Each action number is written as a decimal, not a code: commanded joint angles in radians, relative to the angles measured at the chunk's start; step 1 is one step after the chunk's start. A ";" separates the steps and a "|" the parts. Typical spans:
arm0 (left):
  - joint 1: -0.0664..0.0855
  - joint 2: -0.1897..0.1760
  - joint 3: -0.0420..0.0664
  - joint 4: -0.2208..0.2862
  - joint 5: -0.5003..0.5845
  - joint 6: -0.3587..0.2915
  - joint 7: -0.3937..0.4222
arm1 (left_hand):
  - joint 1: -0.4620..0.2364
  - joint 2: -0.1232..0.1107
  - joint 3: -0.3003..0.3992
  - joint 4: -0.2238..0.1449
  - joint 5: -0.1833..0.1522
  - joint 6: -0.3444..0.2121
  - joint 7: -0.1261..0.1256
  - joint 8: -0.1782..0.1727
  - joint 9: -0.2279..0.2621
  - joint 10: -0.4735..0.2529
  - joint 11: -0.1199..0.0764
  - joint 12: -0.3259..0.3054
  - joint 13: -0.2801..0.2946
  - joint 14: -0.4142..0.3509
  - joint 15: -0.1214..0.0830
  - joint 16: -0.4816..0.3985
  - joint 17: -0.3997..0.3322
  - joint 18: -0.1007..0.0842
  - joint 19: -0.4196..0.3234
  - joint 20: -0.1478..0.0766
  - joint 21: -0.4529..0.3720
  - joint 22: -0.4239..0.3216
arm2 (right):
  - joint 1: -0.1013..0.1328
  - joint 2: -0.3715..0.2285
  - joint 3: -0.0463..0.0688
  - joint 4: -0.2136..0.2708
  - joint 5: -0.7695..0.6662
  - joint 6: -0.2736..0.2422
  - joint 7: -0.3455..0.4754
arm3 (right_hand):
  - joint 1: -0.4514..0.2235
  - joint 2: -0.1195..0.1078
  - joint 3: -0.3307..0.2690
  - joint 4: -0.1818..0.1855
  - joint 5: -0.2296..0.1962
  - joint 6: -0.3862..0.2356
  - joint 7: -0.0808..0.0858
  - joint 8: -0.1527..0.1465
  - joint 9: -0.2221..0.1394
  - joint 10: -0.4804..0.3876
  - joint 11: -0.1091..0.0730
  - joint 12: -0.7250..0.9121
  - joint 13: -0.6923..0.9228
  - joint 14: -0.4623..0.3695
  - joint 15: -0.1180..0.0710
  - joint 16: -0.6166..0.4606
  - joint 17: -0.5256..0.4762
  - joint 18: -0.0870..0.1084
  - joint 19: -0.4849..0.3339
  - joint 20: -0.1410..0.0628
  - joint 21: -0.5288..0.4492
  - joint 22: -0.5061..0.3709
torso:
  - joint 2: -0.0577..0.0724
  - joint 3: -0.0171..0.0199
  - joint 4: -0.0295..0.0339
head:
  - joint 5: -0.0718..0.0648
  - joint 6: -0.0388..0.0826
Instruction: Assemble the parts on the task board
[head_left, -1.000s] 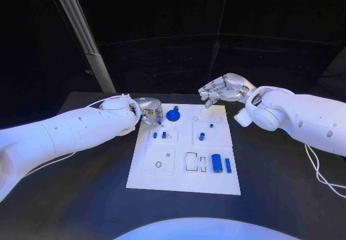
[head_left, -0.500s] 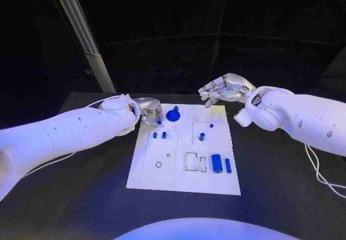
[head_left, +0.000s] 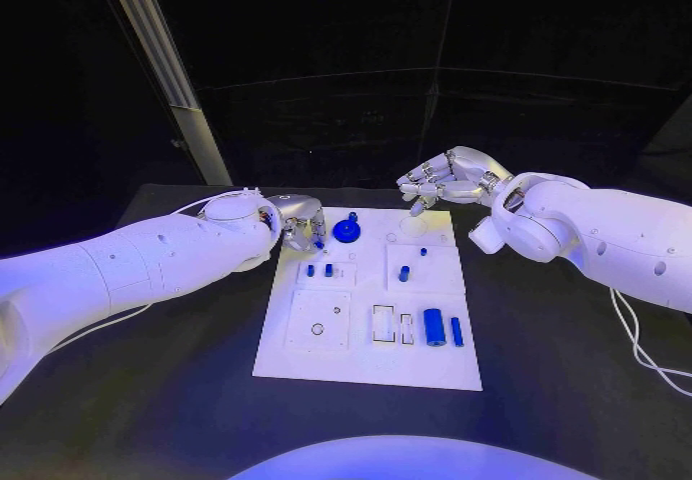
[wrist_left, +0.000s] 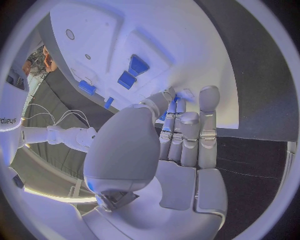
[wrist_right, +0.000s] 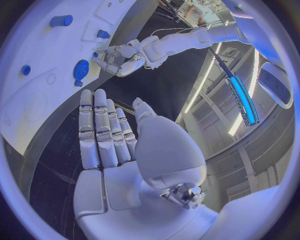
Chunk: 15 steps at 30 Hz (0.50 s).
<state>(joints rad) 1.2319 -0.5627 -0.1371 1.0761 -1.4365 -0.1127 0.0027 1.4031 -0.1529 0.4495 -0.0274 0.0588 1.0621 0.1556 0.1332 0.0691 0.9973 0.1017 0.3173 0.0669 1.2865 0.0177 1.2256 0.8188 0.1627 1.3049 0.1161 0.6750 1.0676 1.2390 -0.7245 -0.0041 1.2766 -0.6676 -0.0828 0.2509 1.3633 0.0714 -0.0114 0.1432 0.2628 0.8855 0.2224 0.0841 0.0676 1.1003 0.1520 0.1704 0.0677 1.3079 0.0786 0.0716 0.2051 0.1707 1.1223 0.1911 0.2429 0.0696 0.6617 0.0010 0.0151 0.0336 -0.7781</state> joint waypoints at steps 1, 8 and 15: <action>-0.011 0.002 -0.009 -0.005 -0.032 0.053 -0.025 | 0.004 0.006 0.010 0.001 -0.003 0.013 0.000 -0.003 0.001 0.014 -0.002 -0.003 0.001 0.009 -0.002 0.005 0.004 -0.005 0.009 -0.001 0.010 0.006 | 0.002 0.000 0.001 0.001 0.000 -0.003 0.009 | -0.009 0.000 0.001 0.005 -0.002 -0.004 0.003 0.006 0.000 -0.008 -0.001 0.006 0.000 0.002 0.007 -0.002 -0.001 0.013 0.007 0.001 -0.004 0.000 | 0.000 0.0002 -0.0002 | 0.000 0.000; -0.011 0.009 -0.016 -0.010 -0.041 0.058 -0.027 | 0.004 0.014 0.019 0.004 -0.003 0.032 -0.005 -0.003 0.002 0.044 -0.009 -0.015 0.000 0.024 -0.007 0.014 0.020 -0.009 0.023 -0.006 0.037 0.022 | 0.002 -0.001 0.001 0.003 -0.013 -0.005 0.009 | -0.009 0.000 0.001 0.005 -0.002 -0.004 0.003 0.006 0.000 -0.008 -0.001 0.006 0.000 0.002 0.007 -0.002 -0.001 0.013 0.007 0.001 -0.004 0.000 | 0.000 0.0004 -0.0001 | 0.000 -0.001; -0.011 0.015 -0.039 -0.014 -0.057 0.060 -0.027 | 0.003 0.011 0.020 0.004 -0.004 0.037 -0.007 -0.005 0.002 0.055 -0.011 -0.021 0.000 0.032 -0.009 0.019 0.031 -0.012 0.030 -0.008 0.050 0.030 | 0.002 -0.001 0.001 0.004 -0.018 -0.007 0.009 | -0.009 0.000 0.001 0.005 -0.002 -0.004 0.003 0.006 0.000 -0.008 -0.001 0.006 0.000 0.002 0.007 -0.002 -0.001 0.013 0.007 0.001 -0.004 0.000 | 0.000 0.0000 -0.0002 | 0.000 -0.003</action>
<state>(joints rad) 1.2418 -0.5477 -0.1590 1.0663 -1.4635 -0.1215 -0.0041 1.4075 -0.1486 0.4653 -0.0233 0.0588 1.0937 0.1482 0.1333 0.0714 1.0456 0.0926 0.3000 0.0688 1.3117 0.0073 1.2403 0.8485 0.1626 1.3282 0.1072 0.7213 1.0971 1.2390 -0.7254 -0.0041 1.2785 -0.6787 -0.0831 0.2508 1.3633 0.0714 -0.0114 0.1432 0.2628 0.8855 0.2224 0.0841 0.0676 1.1003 0.1520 0.1704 0.0676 1.3079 0.0786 0.0716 0.2052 0.1708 1.1223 0.1911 0.2429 0.0696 0.6618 0.0012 0.0149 0.0337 -0.7803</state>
